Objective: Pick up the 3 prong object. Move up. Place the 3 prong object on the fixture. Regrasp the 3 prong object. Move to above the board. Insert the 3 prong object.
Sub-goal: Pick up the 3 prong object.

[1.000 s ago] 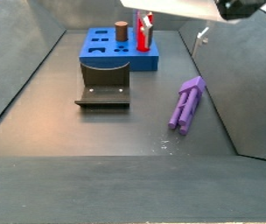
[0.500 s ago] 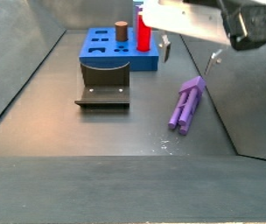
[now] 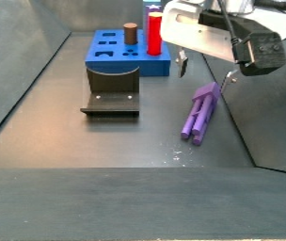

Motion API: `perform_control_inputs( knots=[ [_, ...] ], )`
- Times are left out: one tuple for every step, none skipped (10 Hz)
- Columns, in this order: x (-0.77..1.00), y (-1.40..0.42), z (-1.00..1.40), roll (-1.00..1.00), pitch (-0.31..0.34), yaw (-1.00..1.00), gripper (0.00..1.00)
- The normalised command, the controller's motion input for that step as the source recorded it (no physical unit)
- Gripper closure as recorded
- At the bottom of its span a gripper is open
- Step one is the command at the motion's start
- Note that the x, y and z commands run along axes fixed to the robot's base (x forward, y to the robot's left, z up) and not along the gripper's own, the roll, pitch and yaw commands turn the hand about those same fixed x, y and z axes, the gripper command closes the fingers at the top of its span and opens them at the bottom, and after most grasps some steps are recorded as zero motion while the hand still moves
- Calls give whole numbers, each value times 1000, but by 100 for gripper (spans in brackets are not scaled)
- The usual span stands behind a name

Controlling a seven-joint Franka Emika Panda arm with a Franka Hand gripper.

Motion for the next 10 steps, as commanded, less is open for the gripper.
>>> perform_control_inputs(
  knots=[
    [-160, -74, -417, -9, -243, 0, 0],
    [-69, -37, -426, 0, -167, 0, 0],
    [-77, 0, -474, 0, -169, 0, 0],
    [-160, 0, -474, 0, -186, 0, 0],
    [-300, 0, -466, 0, -184, 0, 0],
    [-443, -11, -417, 1, -169, 0, 0],
    [-600, -77, -429, 6, -210, 0, 0],
    [-560, -106, -437, 13, -214, -17, 0],
    [-449, -137, -480, 0, -256, -49, 0],
    [0, 0, -26, 0, -43, -31, 0]
  ],
)
